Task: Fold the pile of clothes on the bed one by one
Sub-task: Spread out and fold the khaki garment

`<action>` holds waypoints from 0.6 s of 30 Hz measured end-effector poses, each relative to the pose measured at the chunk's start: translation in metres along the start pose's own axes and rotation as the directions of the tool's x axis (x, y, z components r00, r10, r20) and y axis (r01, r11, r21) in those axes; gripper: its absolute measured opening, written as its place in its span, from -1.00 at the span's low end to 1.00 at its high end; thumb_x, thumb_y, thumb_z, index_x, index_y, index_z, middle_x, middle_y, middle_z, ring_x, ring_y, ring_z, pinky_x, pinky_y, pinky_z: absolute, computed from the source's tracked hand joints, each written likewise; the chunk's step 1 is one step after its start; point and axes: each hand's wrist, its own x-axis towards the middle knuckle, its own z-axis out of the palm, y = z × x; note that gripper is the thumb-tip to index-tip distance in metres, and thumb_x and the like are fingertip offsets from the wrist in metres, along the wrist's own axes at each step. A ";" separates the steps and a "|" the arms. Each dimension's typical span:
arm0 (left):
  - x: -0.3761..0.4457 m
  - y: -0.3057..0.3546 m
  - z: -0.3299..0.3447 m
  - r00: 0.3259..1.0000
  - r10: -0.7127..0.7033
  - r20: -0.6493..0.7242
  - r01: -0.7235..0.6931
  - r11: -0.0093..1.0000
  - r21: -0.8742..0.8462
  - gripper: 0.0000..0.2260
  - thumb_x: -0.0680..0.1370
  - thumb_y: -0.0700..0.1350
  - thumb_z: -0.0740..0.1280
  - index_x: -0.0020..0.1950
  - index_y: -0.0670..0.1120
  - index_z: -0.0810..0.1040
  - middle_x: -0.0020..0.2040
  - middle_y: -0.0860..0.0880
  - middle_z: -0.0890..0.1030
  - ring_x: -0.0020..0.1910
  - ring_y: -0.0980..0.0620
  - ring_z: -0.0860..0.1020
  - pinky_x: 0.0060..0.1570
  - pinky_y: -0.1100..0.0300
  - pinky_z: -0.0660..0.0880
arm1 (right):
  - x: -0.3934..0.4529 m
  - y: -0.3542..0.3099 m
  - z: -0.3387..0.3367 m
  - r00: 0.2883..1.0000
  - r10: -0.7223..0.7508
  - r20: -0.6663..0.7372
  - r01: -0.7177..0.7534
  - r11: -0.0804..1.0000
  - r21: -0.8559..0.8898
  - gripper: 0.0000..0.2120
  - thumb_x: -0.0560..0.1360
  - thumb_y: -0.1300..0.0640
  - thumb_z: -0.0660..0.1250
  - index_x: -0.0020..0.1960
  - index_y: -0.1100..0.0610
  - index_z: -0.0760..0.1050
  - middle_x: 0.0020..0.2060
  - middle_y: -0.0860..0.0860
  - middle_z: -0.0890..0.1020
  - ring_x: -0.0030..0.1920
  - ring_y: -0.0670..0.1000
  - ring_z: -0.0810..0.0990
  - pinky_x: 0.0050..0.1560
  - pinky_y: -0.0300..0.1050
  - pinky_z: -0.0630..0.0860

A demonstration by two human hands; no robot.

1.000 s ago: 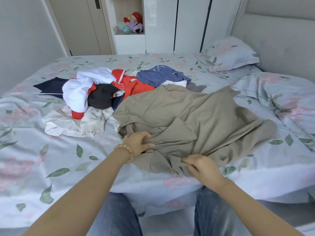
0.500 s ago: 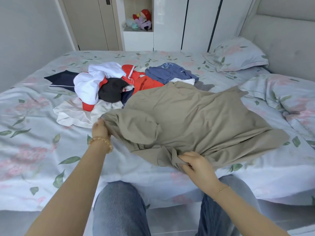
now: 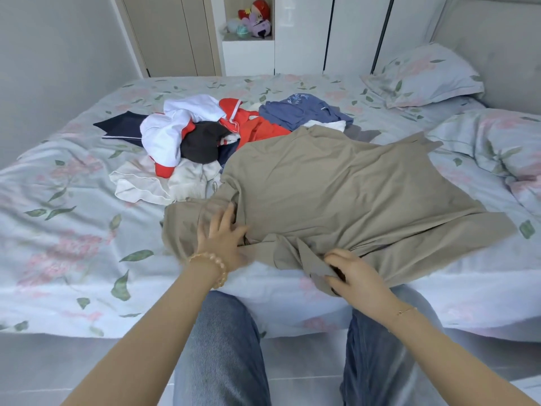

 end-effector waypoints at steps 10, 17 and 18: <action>0.054 -0.115 -0.065 0.826 -0.550 -0.125 0.552 0.834 -0.020 -0.57 0.45 -0.27 0.34 0.33 -0.24 0.47 0.35 -0.27 0.36 0.29 -0.26 0.40 0.29 -0.01 0.39 | 0.006 -0.001 0.004 0.999 0.026 0.020 -0.028 0.996 0.085 -0.82 0.54 0.28 0.23 0.06 0.07 0.51 -0.23 -0.16 0.55 -0.22 -0.10 0.51 -0.21 -0.15 0.45; 0.042 -0.053 -0.037 0.993 -0.106 -0.043 0.095 0.976 -0.194 -0.43 0.47 -0.07 0.41 0.45 -0.11 0.33 0.46 -0.18 0.25 0.38 -0.15 0.31 0.37 -0.01 0.29 | 0.008 -0.002 0.015 0.967 0.161 -0.196 -0.122 0.973 0.196 -0.84 0.52 0.32 0.27 -0.10 0.08 0.51 -0.42 -0.15 0.42 -0.37 -0.12 0.36 -0.29 -0.06 0.42; 0.027 -0.026 -0.024 0.995 0.091 0.036 -0.076 0.951 -0.299 -0.41 0.41 0.02 0.44 0.40 -0.11 0.41 0.38 -0.11 0.36 0.30 -0.05 0.38 0.34 0.10 0.31 | 0.004 -0.002 0.013 0.948 0.184 -0.259 -0.126 0.966 0.225 -0.78 0.52 0.34 0.28 -0.17 0.04 0.46 -0.40 -0.16 0.42 -0.36 -0.13 0.37 -0.28 -0.14 0.39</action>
